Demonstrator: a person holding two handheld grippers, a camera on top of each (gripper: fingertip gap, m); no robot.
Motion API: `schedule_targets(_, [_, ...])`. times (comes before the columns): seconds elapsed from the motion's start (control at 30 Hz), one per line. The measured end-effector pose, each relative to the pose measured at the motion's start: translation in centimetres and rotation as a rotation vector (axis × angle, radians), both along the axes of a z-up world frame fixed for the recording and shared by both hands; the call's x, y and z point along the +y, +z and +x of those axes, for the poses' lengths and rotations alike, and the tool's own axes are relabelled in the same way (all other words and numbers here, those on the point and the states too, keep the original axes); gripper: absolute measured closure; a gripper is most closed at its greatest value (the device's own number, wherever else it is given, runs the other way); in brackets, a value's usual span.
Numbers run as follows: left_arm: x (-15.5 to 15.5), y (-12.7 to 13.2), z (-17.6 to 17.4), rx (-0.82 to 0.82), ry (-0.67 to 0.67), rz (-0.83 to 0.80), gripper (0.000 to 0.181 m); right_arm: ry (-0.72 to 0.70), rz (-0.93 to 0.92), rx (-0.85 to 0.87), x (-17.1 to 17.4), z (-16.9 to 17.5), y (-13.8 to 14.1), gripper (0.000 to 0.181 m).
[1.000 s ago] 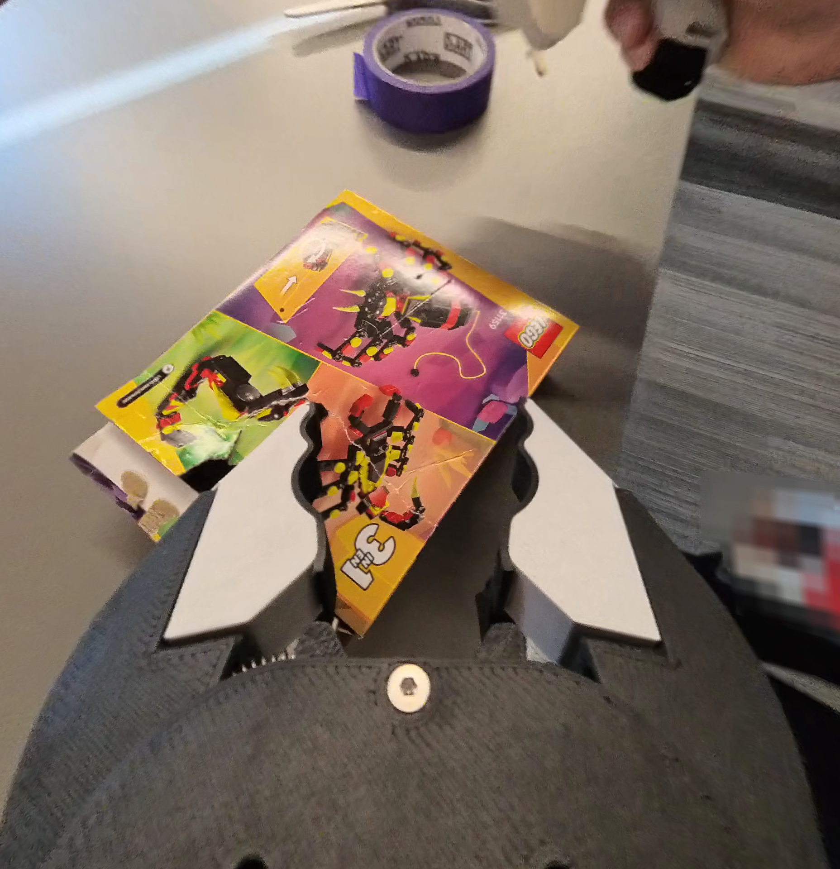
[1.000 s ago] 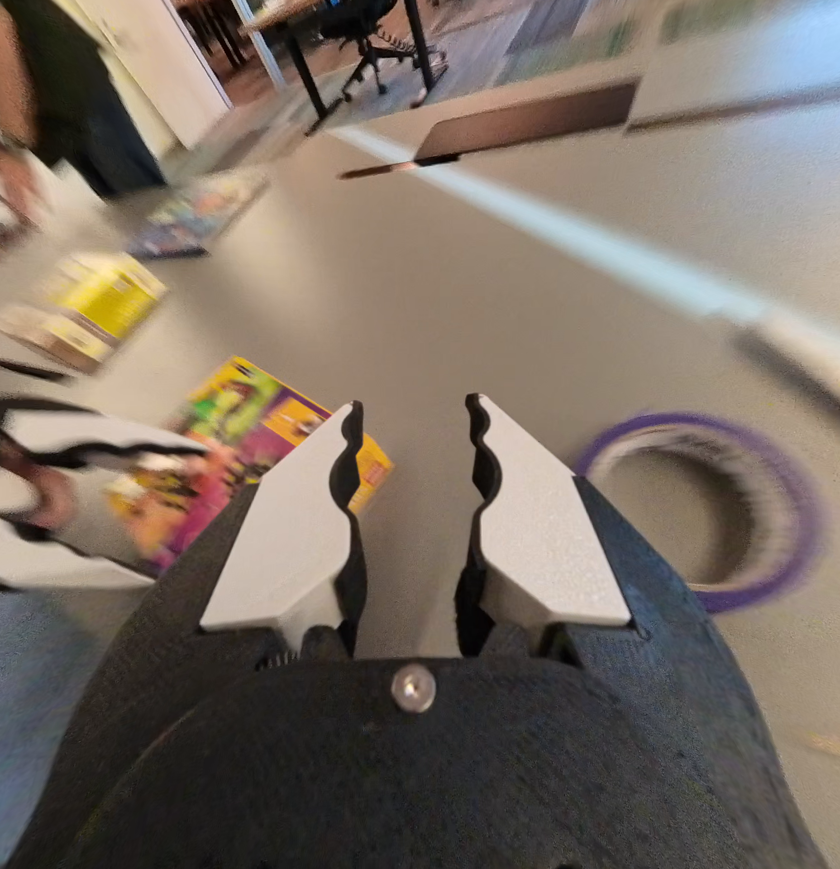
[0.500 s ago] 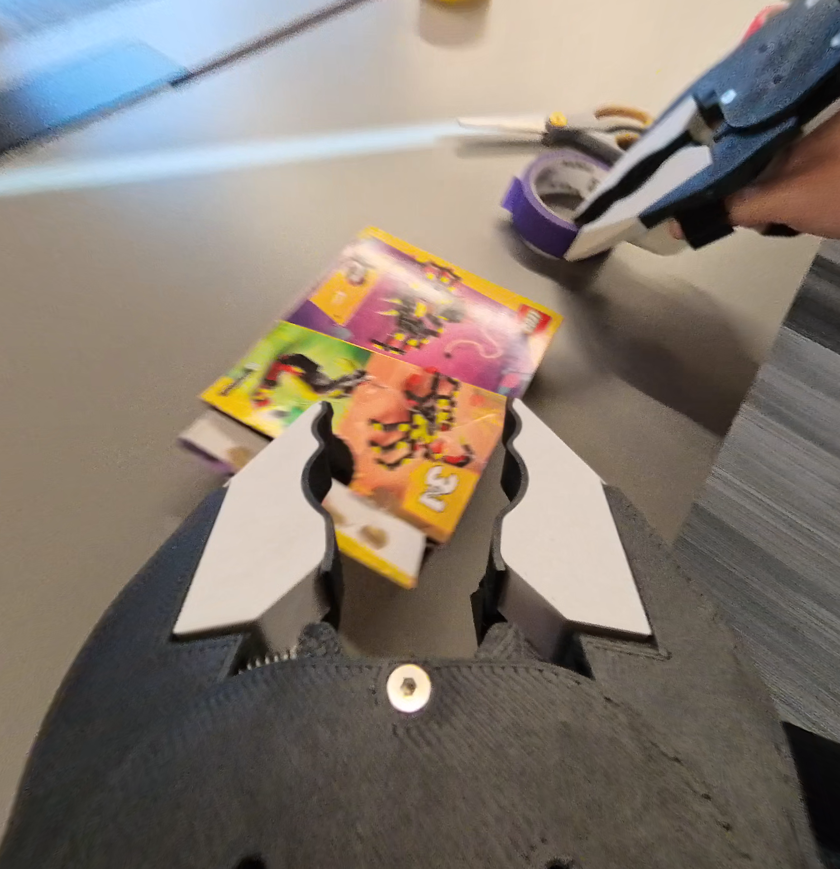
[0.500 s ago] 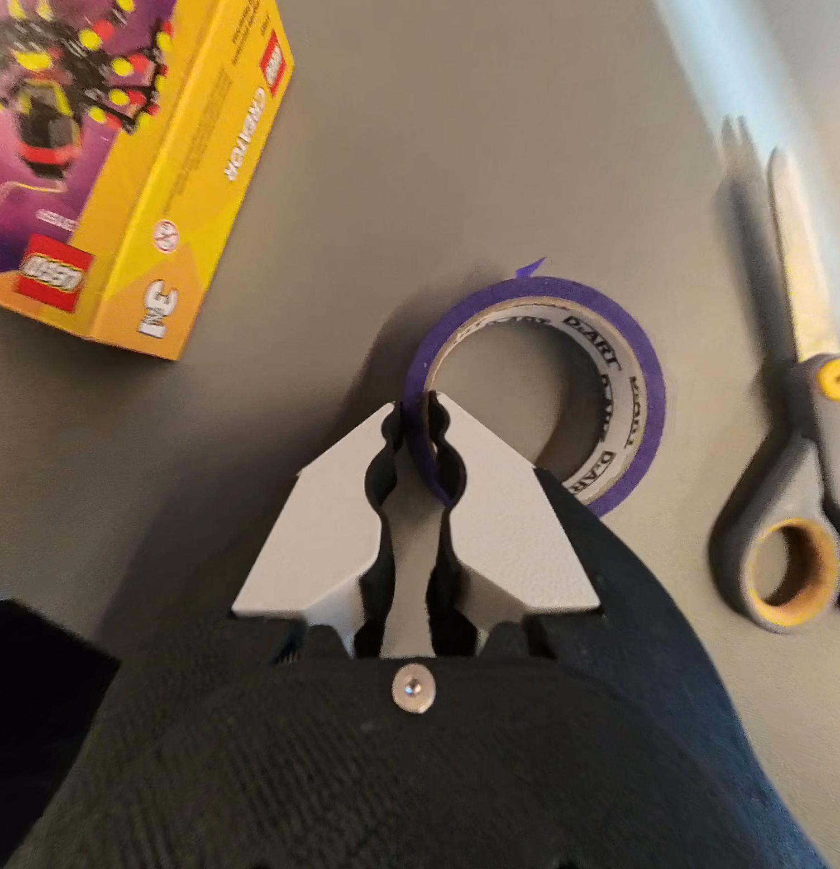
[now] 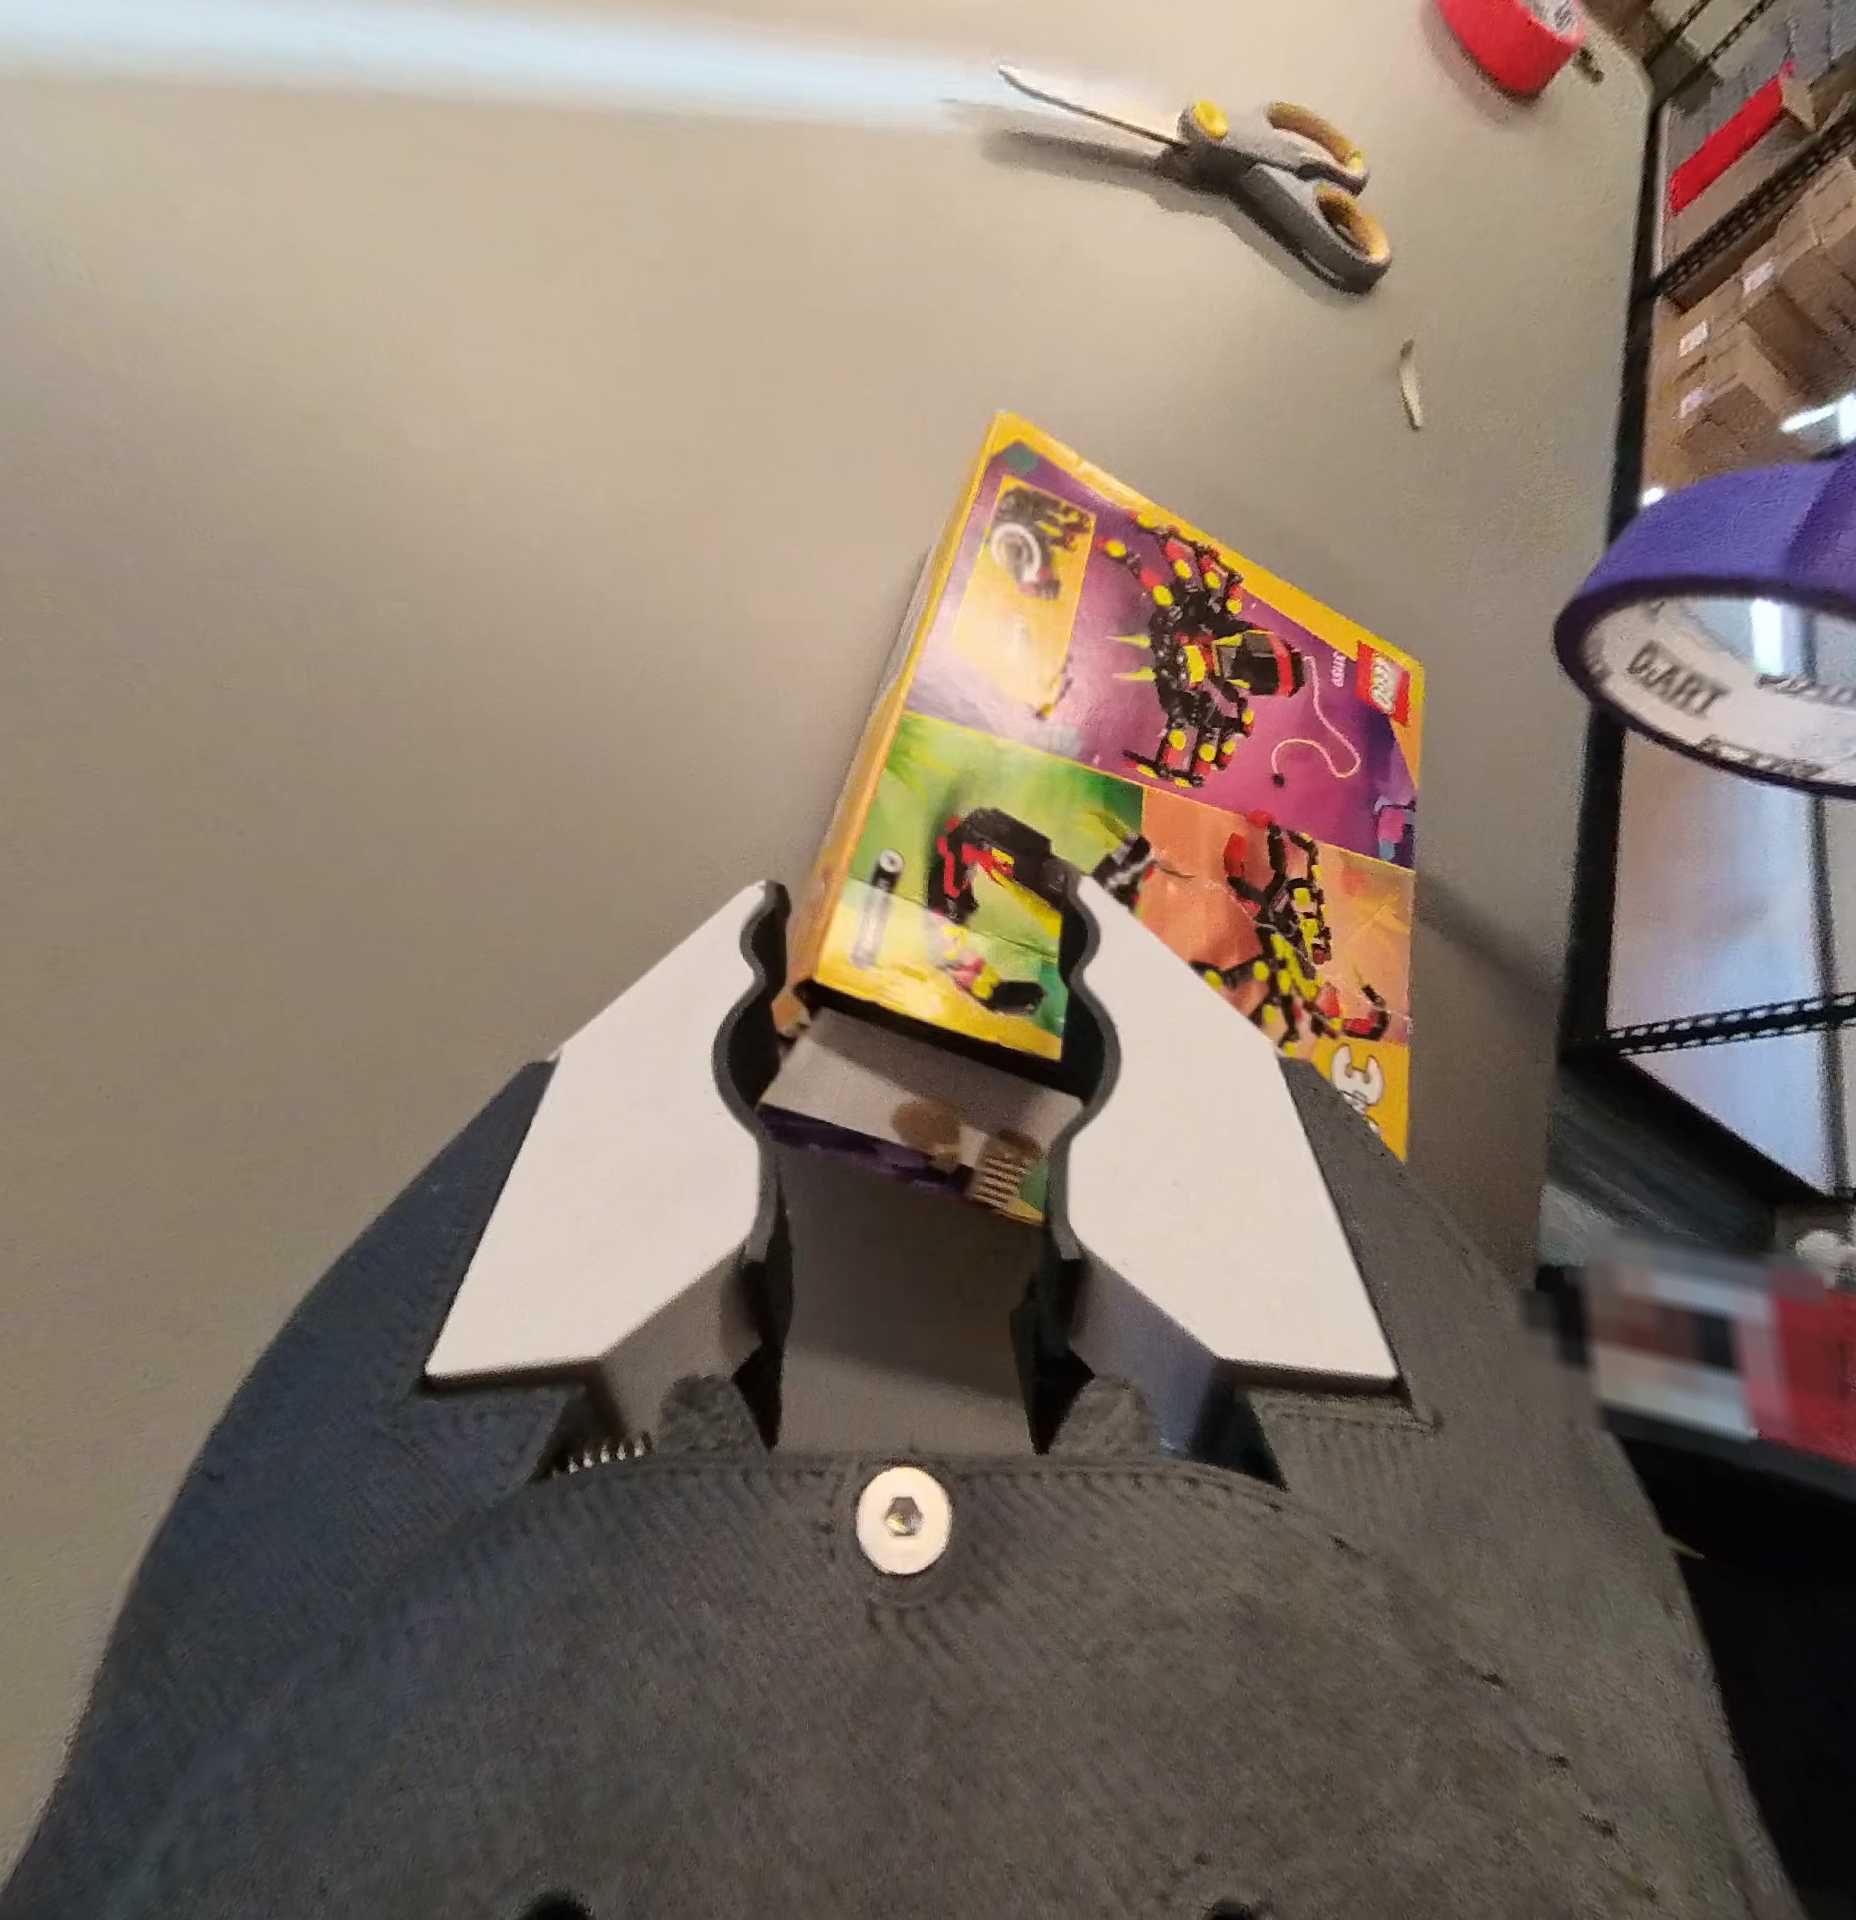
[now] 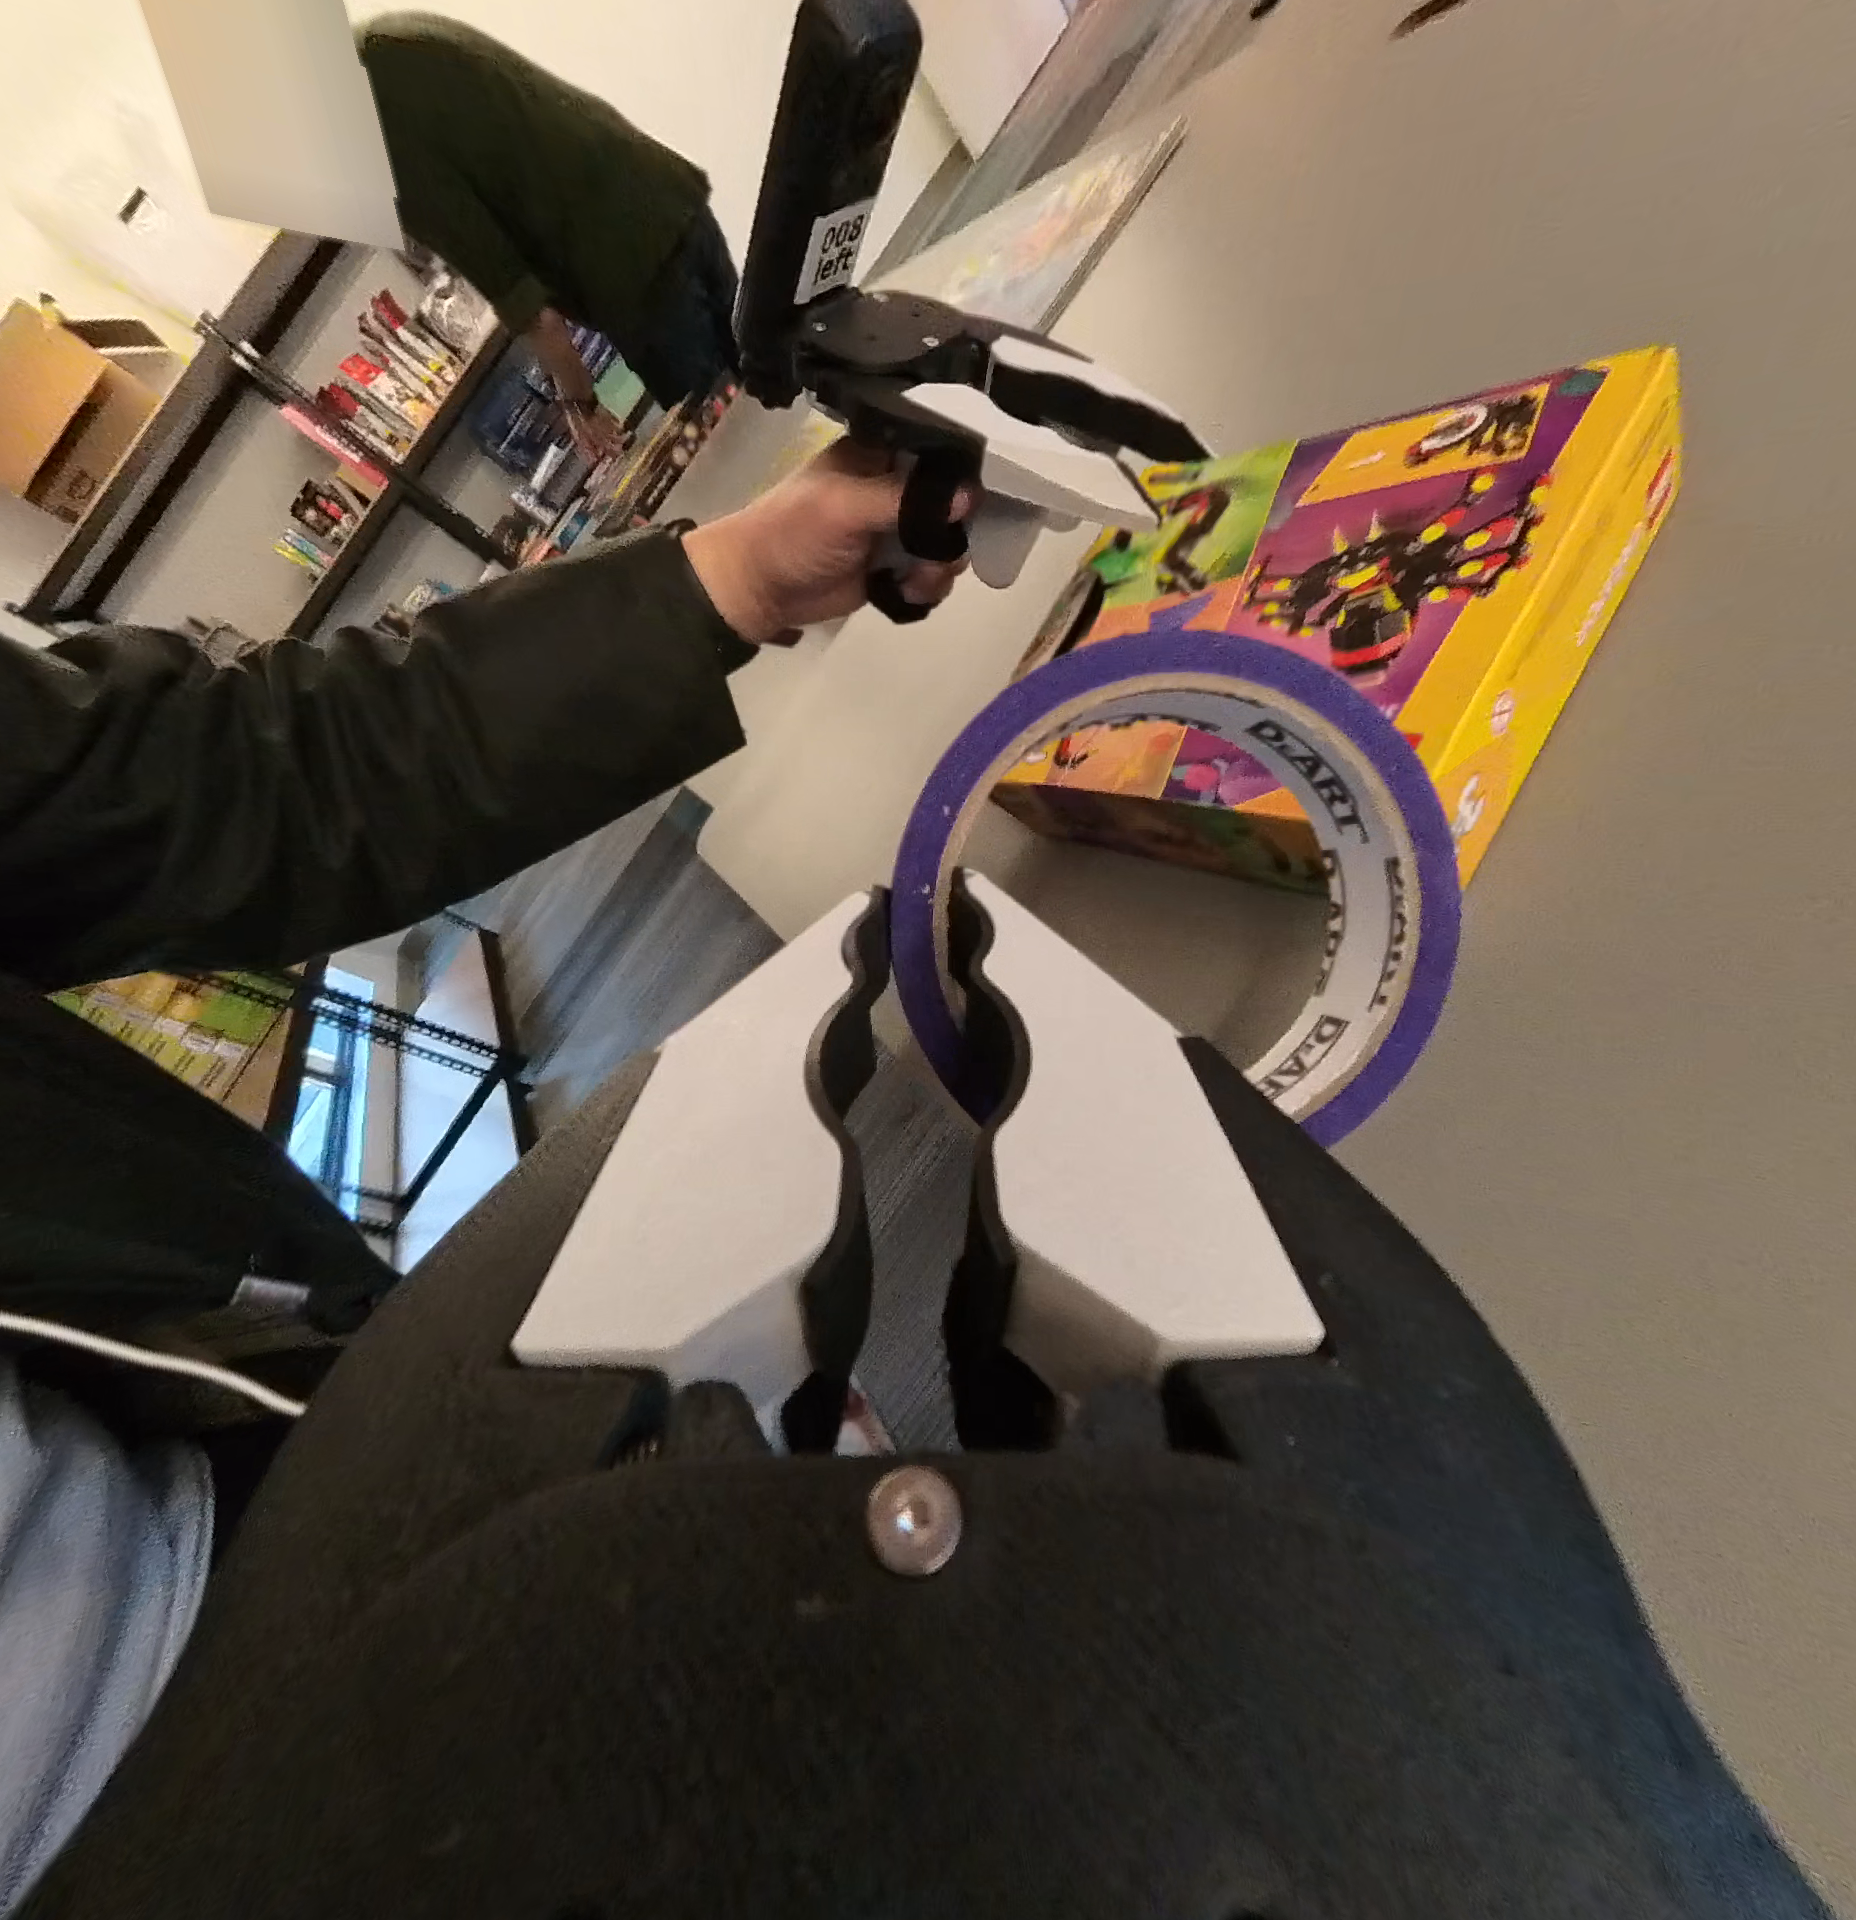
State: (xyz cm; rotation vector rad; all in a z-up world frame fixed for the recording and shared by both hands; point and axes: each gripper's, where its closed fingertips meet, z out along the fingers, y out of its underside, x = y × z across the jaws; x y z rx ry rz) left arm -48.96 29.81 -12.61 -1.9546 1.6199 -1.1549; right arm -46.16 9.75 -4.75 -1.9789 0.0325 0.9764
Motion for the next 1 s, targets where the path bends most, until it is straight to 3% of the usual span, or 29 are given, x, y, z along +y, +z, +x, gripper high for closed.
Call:
schedule_targets(0.2, [-3.1, 0.9, -2.6, -0.041, 0.072, -0.052, 0.132, 0.060, -0.004, 0.063, -0.3, -0.6, 0.3, 0.172])
schedule_targets(0.27, [-4.1, 3.7, -3.2, -0.138, 0.152, -0.100, 0.134, 0.081, 0.009, 0.046, -0.6, -0.8, 0.9, 0.172])
schedule_targets(0.33, [-6.9, 7.0, -3.0, -0.245, 0.143, -0.152, 0.135, 0.103, 0.012, 0.005, -0.8, -1.1, 1.1, 0.172])
schedule_targets(0.47, [-12.6, 8.9, -1.8, -0.249, -0.017, -0.022, 0.144, 0.159, 0.024, -0.039, -0.7, -2.7, 1.7, 0.172])
schedule_targets(0.57, [-14.8, 10.3, -0.3, -0.296, -0.149, -0.065, 0.160, 0.198, 0.024, -0.072, -0.5, -3.6, 1.7, 0.172])
schedule_targets(0.67, [-15.6, 10.5, 0.0, -0.273, -0.292, -0.176, 0.158, 0.225, 0.032, -0.092, -0.5, -4.2, 1.7, 0.172])
schedule_targets(0.87, [-16.1, 10.8, 0.8, -0.246, -0.424, -0.318, 0.152, 0.263, 0.056, -0.119, -0.9, -4.8, 1.7, 0.172])
schedule_targets(1.0, [-16.8, 10.6, 1.0, -0.227, -0.477, -0.388, 0.161, 0.272, 0.072, -0.123, -1.3, -4.8, 1.9, 0.172])
